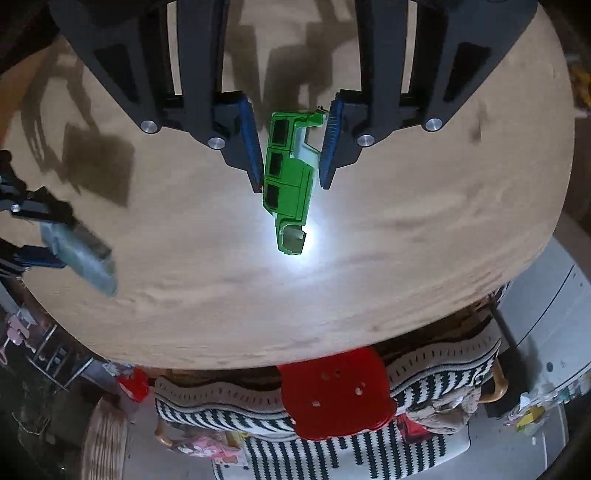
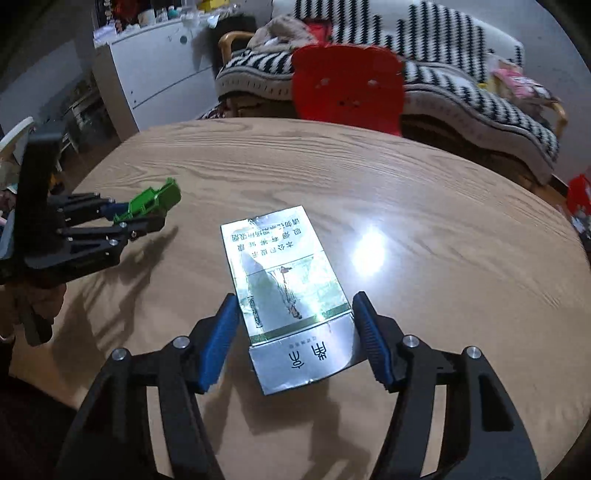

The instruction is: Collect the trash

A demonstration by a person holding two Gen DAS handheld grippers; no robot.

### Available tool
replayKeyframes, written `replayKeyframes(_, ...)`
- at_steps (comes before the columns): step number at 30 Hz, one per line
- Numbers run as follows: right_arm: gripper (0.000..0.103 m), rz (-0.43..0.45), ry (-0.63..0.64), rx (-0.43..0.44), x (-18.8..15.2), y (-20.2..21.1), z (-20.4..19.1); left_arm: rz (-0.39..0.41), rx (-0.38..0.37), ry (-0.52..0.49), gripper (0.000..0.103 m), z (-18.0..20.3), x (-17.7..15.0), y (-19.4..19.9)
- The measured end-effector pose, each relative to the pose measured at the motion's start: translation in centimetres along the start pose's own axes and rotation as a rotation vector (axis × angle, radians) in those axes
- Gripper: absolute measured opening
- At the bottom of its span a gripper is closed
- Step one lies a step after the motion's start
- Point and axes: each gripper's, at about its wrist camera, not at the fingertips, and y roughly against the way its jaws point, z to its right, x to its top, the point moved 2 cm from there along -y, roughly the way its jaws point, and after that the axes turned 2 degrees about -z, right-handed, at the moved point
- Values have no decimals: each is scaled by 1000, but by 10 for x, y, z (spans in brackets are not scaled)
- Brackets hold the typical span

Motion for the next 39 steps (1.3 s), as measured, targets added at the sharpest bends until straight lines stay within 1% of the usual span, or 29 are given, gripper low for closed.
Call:
replayKeyframes(1,62,12,-9,-22,-17,22,5,-5,-11,7,28,11,-6,9)
replayKeyframes(2,62,18,-17,-32,-29,35,9,-1,-44,4,23,29,-14,24)
replayKeyframes(3,62,29,-32,-51,-43,51,15,6,-54,1,21,40,-18,32)
replayKeyframes(5,62,47,-65,-86,-74,82,30,35,-52,-24,19,73,-30,51)
replayKeyframes(6,62,55,-80,-104,-87,93,36,53,-48,-46,12,90,-35,59)
replayKeyframes(8,62,69,-112,-139,-119,118,52,89,-24,-92,6,123,-43,70)
replayKeyframes(10,62,78,-157,-179,-148,134,72,91,-48,-119,1,156,-49,76)
replayKeyframes(11,62,80,-186,-184,-160,140,84,85,-55,-121,1,164,-51,76)
replayKeyframes(12,62,80,-223,-182,-172,145,95,77,-83,-120,1,173,-52,75)
replayKeyframes(14,62,64,-281,-186,-192,147,116,85,-115,-113,1,176,-53,78)
replayKeyframes(16,62,61,-289,-189,-205,148,123,107,-112,-132,4,165,-54,87)
replayKeyframes(17,62,59,-291,-178,-210,148,127,124,-84,-139,5,151,-60,94)
replayKeyframes(18,62,57,-293,-168,-211,147,129,130,-66,-128,19,145,-63,96)
replayKeyframes(19,62,58,-289,-151,-211,145,130,143,-57,-102,63,131,-71,100)
replayKeyframes(20,62,54,-281,-140,-206,141,128,159,-54,-80,81,122,-79,102)
replayKeyframes(21,62,44,-266,-129,-199,134,125,177,-49,-75,82,118,-88,105)
replayKeyframes(22,62,39,-256,-121,-196,132,123,164,-81,-108,82,121,-102,105)
replayKeyframes(24,62,36,-238,-105,-188,126,114,150,-136,-191,83,132,-118,105)
replayKeyframes(25,62,38,-233,-94,-182,123,108,142,-152,-219,83,136,-123,102)
replayKeyframes(26,63,37,-226,-81,-174,118,100,117,-175,-258,83,143,-131,95)
replayKeyframes(27,63,34,-214,-76,-170,115,93,89,-180,-298,83,150,-137,85)
replayKeyframes(29,63,33,-184,-81,-165,111,82,58,-133,-338,80,157,-141,67)
replayKeyframes(31,63,19,-178,-77,-166,107,78,29,-147,-317,61,156,-138,54)
replayKeyframes(32,63,15,-177,-77,-167,106,79,15,-153,-295,56,156,-137,50)
replayKeyframes(33,63,9,-174,-81,-170,104,79,4,-161,-280,42,157,-136,46)
replayKeyframes(34,63,2,-175,-84,-174,103,81,12,-170,-280,28,159,-133,47)
replayKeyframes(36,63,-8,-183,-91,-180,103,87,16,-157,-317,25,170,-133,49)
replayKeyframes(37,63,-11,-186,-91,-184,103,90,18,-155,-315,25,176,-132,50)
replayKeyframes(39,62,-13,-186,-98,-191,107,96,16,-184,-282,25,183,-126,55)
